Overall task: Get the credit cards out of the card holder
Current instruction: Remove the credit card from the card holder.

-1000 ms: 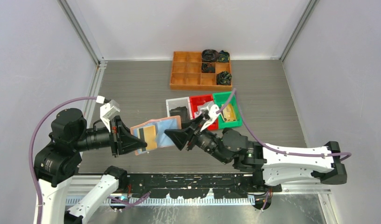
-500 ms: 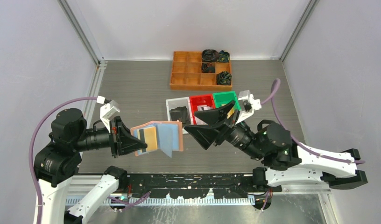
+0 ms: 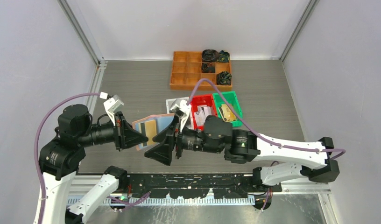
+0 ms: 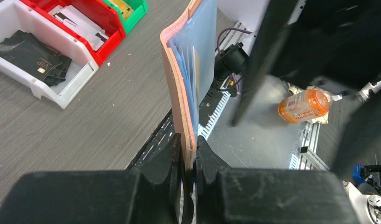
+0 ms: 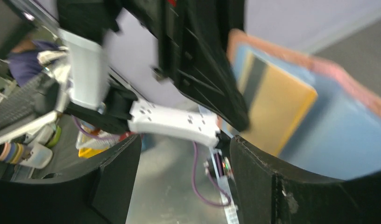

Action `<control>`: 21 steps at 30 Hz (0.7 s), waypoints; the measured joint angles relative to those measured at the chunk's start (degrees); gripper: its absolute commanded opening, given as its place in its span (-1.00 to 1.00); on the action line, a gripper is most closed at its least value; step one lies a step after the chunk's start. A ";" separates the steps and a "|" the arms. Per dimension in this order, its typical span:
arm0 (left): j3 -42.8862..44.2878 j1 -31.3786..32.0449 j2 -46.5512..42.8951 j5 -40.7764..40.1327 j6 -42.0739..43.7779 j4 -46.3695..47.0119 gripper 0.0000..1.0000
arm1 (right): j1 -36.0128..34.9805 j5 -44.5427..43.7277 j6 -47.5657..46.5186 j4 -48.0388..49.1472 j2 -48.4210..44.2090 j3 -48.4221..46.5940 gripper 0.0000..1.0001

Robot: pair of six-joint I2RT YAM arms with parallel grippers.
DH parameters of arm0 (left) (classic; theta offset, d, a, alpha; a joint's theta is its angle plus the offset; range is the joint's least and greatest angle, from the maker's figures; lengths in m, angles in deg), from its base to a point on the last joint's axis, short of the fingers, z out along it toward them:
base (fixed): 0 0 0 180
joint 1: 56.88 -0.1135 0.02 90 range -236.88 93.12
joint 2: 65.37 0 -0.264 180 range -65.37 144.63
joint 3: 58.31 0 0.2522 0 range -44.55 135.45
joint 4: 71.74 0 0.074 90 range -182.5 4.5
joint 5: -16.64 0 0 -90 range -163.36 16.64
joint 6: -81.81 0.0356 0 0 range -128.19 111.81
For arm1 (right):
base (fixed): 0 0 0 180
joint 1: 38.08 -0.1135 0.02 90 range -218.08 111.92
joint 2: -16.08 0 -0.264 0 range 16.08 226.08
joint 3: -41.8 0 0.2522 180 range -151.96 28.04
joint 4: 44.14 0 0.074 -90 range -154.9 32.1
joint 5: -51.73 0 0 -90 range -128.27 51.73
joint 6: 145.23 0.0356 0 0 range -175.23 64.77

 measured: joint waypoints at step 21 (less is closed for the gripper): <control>-0.13 0.00 -0.02 9.22 -10.62 5.01 -1.00 | 14.69 17.64 15.45 8.35 -6.60 12.85 -0.02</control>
